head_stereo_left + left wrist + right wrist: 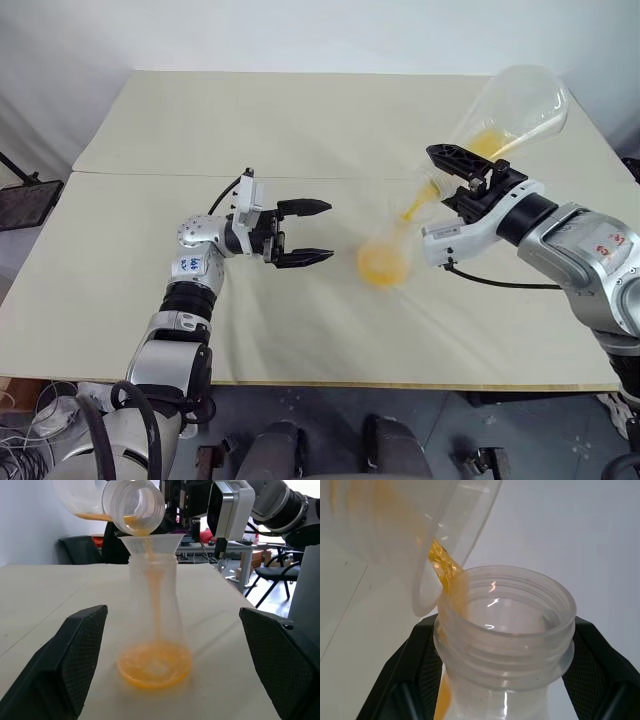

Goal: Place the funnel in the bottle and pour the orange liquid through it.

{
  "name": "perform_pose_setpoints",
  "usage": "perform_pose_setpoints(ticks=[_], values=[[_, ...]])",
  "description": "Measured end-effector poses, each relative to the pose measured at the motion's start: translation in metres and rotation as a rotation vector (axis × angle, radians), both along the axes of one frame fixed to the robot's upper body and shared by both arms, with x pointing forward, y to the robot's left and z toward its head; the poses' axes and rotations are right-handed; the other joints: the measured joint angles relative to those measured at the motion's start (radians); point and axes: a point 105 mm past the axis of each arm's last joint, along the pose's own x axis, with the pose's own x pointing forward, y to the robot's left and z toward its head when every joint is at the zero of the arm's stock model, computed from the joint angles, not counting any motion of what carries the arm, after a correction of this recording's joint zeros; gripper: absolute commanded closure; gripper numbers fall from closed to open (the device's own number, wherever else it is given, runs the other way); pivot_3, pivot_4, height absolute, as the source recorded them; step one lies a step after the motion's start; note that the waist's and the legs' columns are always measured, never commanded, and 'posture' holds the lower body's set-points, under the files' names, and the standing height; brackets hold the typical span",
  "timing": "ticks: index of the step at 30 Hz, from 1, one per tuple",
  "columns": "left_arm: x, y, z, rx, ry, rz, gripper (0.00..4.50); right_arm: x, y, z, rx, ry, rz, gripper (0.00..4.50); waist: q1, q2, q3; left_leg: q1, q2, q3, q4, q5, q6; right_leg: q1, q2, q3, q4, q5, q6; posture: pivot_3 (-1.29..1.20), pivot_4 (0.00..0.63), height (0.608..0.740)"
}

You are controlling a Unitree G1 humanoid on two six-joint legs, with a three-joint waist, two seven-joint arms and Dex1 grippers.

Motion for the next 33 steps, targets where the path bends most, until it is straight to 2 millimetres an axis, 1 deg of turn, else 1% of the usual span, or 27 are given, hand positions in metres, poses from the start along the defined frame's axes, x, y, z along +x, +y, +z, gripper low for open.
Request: perform_pose_setpoints(ticks=[15, 23, 33], values=[[-0.0002, 0.0002, -0.0001, 0.002, 0.0, -0.002, 0.0, 0.0005, -0.0025, 0.0, -0.034, -0.002, 0.003, 1.69, 0.0, 0.0, 0.0, 0.0, 0.0, 0.0, 0.0, 0.0, 0.0, 0.0, 0.0, 0.0, 0.0, 0.0, 0.0, 0.0, 0.15, 0.74], [-0.0003, 0.0003, -0.0002, 0.002, -0.001, -0.003, 0.0, 0.0005, -0.001, 0.0045, -0.059, -0.018, 0.02, 1.69, 0.0, 0.0, 0.0, 0.0, 0.0, 0.0, 0.0, 0.0, 0.0, 0.0, 0.0, 0.0, 0.0, 0.0, 0.0, 0.0, 0.15, 0.74], [-0.0006, 0.0015, -0.0004, 0.007, 0.0, -0.006, 0.0, -0.0005, 0.0009, 0.0028, -0.074, -0.016, 0.037, 1.69, 0.0, 0.0, 0.0, 0.0, 0.0, 0.0, 0.0, 0.0, 0.0, 0.0, 0.0, 0.0, 0.0, 0.0, 0.0, 0.0, 0.15, 0.74]])
